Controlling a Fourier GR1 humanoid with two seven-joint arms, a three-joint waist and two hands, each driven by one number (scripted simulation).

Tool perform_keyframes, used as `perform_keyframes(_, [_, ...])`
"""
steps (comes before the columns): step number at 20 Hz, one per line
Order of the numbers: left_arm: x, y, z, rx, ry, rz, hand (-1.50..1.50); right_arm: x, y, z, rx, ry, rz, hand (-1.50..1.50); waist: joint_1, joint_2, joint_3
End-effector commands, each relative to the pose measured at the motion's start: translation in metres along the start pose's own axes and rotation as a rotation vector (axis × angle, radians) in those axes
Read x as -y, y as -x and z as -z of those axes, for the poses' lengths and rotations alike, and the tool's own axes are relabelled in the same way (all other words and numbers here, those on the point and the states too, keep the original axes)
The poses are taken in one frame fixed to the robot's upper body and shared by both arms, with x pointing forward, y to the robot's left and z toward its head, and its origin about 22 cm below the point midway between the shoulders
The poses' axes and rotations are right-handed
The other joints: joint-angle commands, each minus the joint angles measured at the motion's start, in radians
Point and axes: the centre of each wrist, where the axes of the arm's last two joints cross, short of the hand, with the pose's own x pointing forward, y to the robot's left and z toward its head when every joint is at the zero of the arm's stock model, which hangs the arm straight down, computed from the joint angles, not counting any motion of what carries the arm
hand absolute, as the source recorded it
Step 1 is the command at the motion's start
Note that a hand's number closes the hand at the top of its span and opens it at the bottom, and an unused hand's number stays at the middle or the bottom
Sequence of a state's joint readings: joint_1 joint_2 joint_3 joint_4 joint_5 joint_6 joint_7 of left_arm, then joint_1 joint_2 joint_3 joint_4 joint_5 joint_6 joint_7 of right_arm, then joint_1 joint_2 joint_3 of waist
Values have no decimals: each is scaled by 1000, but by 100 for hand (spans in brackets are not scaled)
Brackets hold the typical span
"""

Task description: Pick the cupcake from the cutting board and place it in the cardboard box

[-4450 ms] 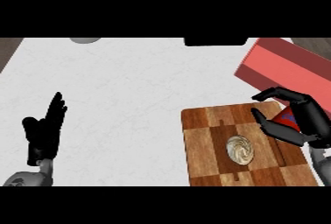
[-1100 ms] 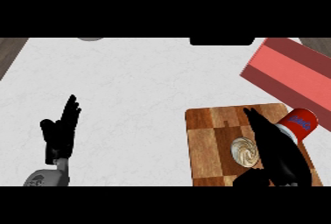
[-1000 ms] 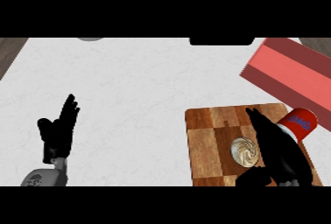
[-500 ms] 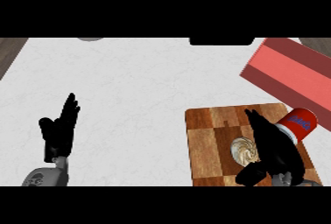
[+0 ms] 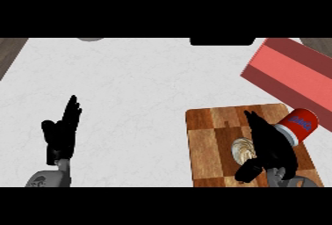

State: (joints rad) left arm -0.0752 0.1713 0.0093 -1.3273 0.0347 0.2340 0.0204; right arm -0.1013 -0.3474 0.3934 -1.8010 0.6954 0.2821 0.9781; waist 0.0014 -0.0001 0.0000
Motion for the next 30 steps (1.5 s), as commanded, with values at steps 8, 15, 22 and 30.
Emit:
perform_keyframes(8, [-12,3,6,2,-4,3,0,-30,-1,34,-26,-13,-20,-150,2,0,0])
perform_keyframes(15, [-8,4,4,-4,1,-21,0,-45,7,19,106,68,-46,150,-2,0,0])
perform_keyframes(22, [-1,-3,-4,-13,-4,0,0,-12,-14,25,122,99,-69,150,0,-1,0])
perform_keyframes(30, [-15,-7,8,6,-7,15,0,-29,-25,43,165,91,-100,150,-1,0,0])
